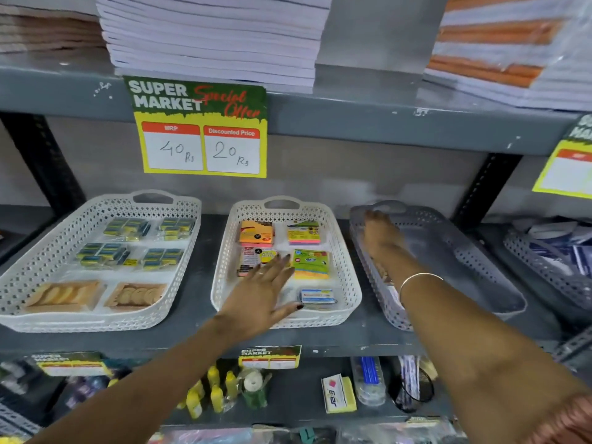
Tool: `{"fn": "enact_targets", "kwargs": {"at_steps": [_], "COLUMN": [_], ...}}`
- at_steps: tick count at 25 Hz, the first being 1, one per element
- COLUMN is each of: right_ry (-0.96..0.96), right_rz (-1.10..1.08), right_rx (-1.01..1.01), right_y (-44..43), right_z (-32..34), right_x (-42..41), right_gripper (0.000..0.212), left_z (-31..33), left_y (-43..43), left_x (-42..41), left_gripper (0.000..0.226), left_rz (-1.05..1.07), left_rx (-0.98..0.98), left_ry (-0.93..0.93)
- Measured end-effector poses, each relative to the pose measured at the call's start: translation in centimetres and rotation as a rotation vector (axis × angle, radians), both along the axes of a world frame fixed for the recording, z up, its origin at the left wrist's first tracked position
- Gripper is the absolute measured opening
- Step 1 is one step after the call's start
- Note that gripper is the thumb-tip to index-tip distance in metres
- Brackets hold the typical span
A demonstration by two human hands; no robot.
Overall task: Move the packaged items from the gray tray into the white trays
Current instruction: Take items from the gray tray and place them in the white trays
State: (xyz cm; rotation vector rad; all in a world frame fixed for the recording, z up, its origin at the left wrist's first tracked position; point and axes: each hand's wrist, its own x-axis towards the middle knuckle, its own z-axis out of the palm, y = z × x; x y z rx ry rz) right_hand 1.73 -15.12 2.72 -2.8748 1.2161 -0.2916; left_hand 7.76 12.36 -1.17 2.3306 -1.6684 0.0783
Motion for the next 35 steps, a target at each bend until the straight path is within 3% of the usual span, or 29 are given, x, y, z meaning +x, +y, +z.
{"fn": "enact_targets", "kwargs": {"at_steps": [4,7,9,12,19,25,27,30,35], "right_ry": [0.209,0.424,0.476,0.498,0.489,0.331,0.254,0.103,0.051], "right_rz": [-0.097,-0.057,-0.033,-0.013,-0.046,-0.054,-0.011,0.079,0.277], "right_rx": [0.204,0.261,0.259,0.163,0.079,0.043,0.031,0.048,0.077], "right_y": [-3.2,-3.6,-3.9,-4.4,-4.2,-3.7,-2.9,-0.7,8.2], "right_z": [-1.7,-2.2,-2.4,-2.9,-2.3,1.0,2.4,4.3,5.6], "right_x": [-5.0,-7.8,-8.8,-9.2,-8.8,-7.3,-5.6,-2.2,5.0], "right_gripper": [0.044,0.073,0.083,0.082,0.072,0.084,0.084,0.065,0.062], "left_z": [0.5,-0.1,-0.6,-0.8,-1.0,-0.4,0.2,1.5,3.0], "left_y": [-6.7,-9.7,-10.4,-10.5,-10.4,-10.2,-9.3,-6.4,4.9], "left_x": [-3.7,-5.4,-5.8,-5.9,-6.1,-6.1,-5.6,-3.3,4.0], "left_gripper": [0.075,0.077,0.078,0.077,0.077,0.078,0.077,0.073,0.081], "left_rz": [-0.211,-0.257,-0.266,-0.268,-0.257,-0.232,-0.175,-0.063,0.216], "left_rx": [0.116,0.182,0.223,0.24,0.242,0.242,0.207,0.151,0.097], "left_ry": [-0.039,-0.06,-0.102,-0.147,-0.13,-0.148,-0.127,-0.129,-0.116]}}
